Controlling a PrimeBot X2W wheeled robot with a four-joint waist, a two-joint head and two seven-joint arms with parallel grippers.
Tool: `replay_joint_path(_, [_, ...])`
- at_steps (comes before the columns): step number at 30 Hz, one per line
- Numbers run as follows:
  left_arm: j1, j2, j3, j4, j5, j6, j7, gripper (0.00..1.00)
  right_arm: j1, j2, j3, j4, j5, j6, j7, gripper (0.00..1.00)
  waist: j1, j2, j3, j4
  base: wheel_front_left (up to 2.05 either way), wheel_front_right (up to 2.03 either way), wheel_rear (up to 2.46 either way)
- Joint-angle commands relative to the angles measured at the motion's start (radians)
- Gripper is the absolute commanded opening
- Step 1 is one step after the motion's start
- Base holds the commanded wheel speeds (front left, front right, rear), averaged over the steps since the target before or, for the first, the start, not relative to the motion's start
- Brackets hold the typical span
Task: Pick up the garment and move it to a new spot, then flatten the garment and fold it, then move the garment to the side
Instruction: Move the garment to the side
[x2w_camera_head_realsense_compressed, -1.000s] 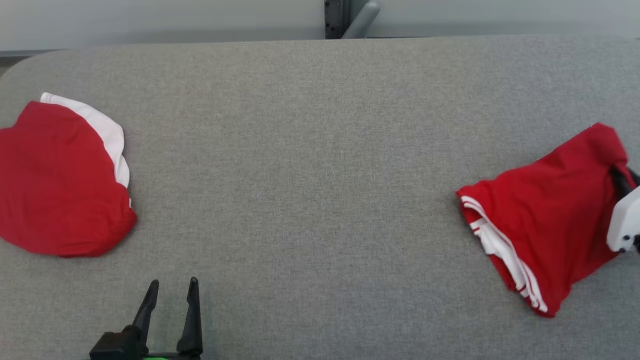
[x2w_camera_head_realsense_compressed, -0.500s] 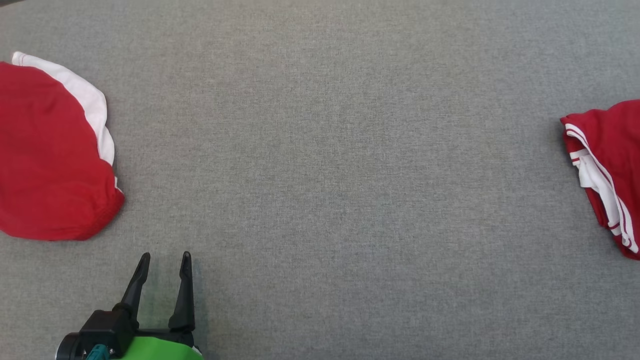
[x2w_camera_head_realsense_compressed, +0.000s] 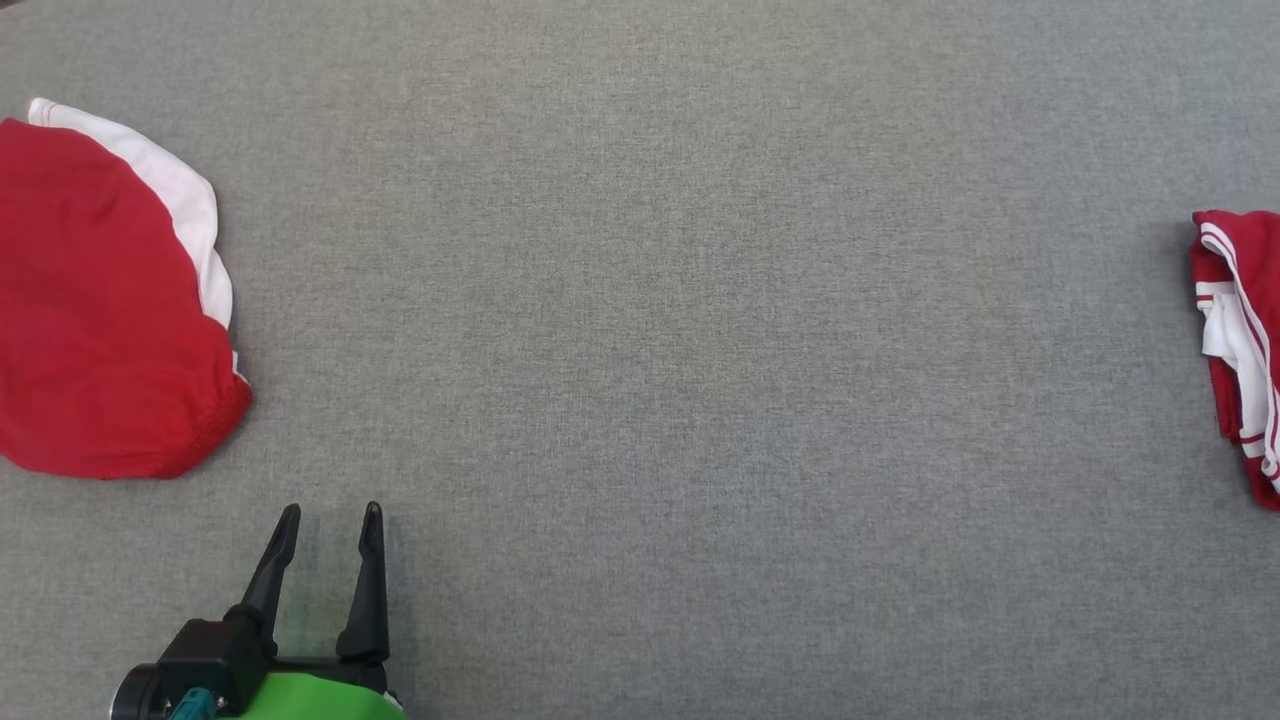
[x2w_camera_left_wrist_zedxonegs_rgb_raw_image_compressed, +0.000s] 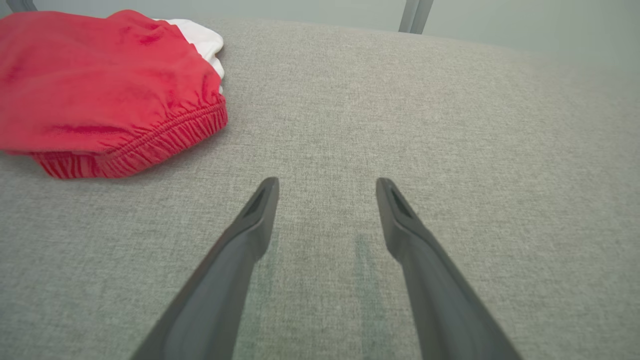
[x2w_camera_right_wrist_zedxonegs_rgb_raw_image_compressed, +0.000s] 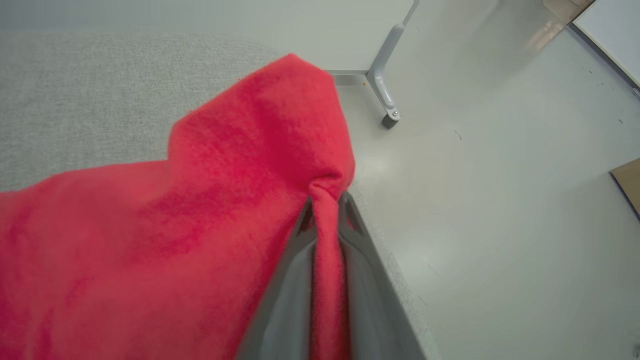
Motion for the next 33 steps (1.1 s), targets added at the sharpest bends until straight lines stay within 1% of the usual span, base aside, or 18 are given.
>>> replay_joint_path(1, [-0.009, 0.011, 0.000, 0.001, 0.001, -0.003, 0.000, 1.00, -0.016, 0.007, -0.005, 0.003, -0.028, -0.002, -0.024, 0.22, 0.0000, 0.0000, -0.007, -0.005, 0.00, 0.00, 0.00])
replay_joint_path(2, [-0.008, 0.011, 0.001, 0.003, 0.002, -0.003, 0.000, 1.00, -0.018, 0.011, -0.007, 0.004, -0.035, -0.002, -0.040, 0.75, 0.0000, 0.0000, -0.010, -0.006, 0.00, 0.00, 0.00])
replay_joint_path(3, [-0.006, 0.012, 0.002, 0.004, 0.003, -0.003, 0.000, 1.00, -0.019, 0.012, -0.010, 0.005, -0.046, -0.002, -0.059, 1.00, 0.0000, 0.0000, -0.013, -0.008, 0.00, 0.00, 0.00])
replay_joint_path(10, [0.021, -0.002, 0.004, 0.014, 0.006, -0.003, 0.000, 1.00, -0.032, 0.037, 0.055, -0.004, -0.088, -0.002, -0.229, 1.00, 0.0000, 0.0000, -0.057, -0.021, 0.00, 0.00, 0.00])
replay_joint_path(17, [0.055, -0.022, 0.010, 0.038, -0.004, -0.003, 0.000, 1.00, 0.007, 0.076, 0.177, -0.036, -0.050, -0.002, -0.374, 1.00, 0.0000, 0.0000, -0.155, -0.033, 0.00, 0.00, 0.00])
replay_joint_path(19, [0.070, -0.023, 0.014, 0.045, -0.003, -0.003, 0.000, 1.00, 0.034, 0.091, 0.204, -0.060, -0.032, -0.002, -0.401, 1.00, 0.0000, 0.0000, -0.191, -0.034, 0.00, 0.00, 0.00])
replay_joint_path(20, [0.070, -0.023, 0.014, 0.045, -0.003, -0.003, 0.000, 1.00, 0.034, 0.091, 0.204, -0.060, -0.032, -0.002, -0.401, 1.00, 0.0000, 0.0000, -0.191, -0.034, 0.00, 0.00, 0.00])
replay_joint_path(23, [0.084, -0.027, 0.017, 0.055, 0.002, -0.003, 0.000, 1.00, 0.099, 0.124, 0.236, -0.131, -0.016, -0.002, -0.424, 1.00, 0.0000, 0.0000, -0.236, -0.032, 0.00, 0.00, 0.00])
replay_joint_path(28, [0.101, -0.030, 0.023, 0.065, 0.006, 0.006, 0.000, 1.00, 0.271, 0.202, 0.267, -0.306, 0.012, -0.002, -0.446, 1.00, 0.0000, 0.0000, -0.290, -0.025, 0.00, 0.00, 0.00])
replay_joint_path(33, [0.106, -0.030, 0.007, 0.066, -0.007, 0.016, 0.000, 1.00, 0.475, 0.328, 0.290, -0.494, 0.039, -0.002, -0.448, 1.00, 0.0000, 0.0000, -0.327, -0.022, 0.00, 0.00, 0.00])
